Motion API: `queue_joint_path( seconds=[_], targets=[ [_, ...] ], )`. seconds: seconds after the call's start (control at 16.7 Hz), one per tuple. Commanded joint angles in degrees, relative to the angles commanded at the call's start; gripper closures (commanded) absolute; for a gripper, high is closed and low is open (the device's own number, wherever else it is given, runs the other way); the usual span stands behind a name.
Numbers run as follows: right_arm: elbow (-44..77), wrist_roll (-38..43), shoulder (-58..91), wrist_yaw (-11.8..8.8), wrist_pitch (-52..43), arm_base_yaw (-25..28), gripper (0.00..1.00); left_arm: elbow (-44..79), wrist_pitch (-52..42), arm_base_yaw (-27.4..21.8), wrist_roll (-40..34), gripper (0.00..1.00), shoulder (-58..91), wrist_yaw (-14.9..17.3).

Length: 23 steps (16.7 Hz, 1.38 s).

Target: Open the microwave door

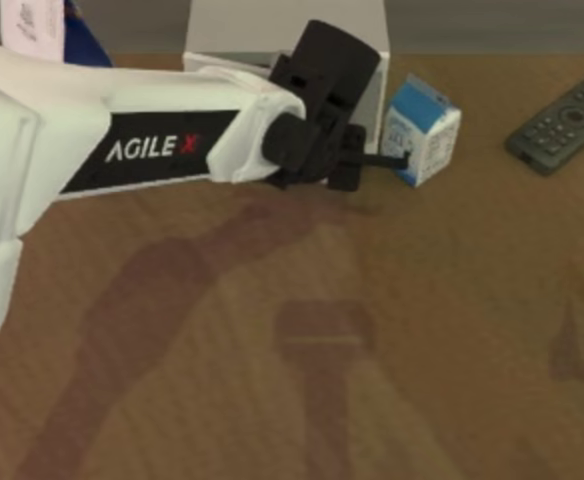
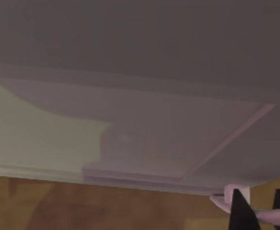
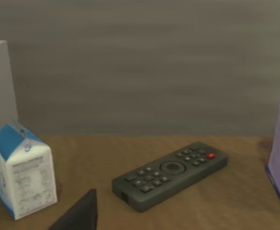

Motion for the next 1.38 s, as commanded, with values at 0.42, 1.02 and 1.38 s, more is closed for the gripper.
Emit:
queue_joint_path(
  seconds=[0.42,1.02,1.38],
  targets=[
    [0.0,0.0,0.0,0.0,0.0,0.0,0.00,0.0,0.0,0.0,0.0,1.00,0.0,0.0],
    [0.0,0.0,0.0,0.0,0.0,0.0,0.00,0.0,0.0,-0.5,-0.2,1.00,0.1,0.5],
    [0.0,0.0,0.0,0.0,0.0,0.0,0.00,-3.1,1.9,0.5,2.7,1.00,-2.0,2.1]
  ],
)
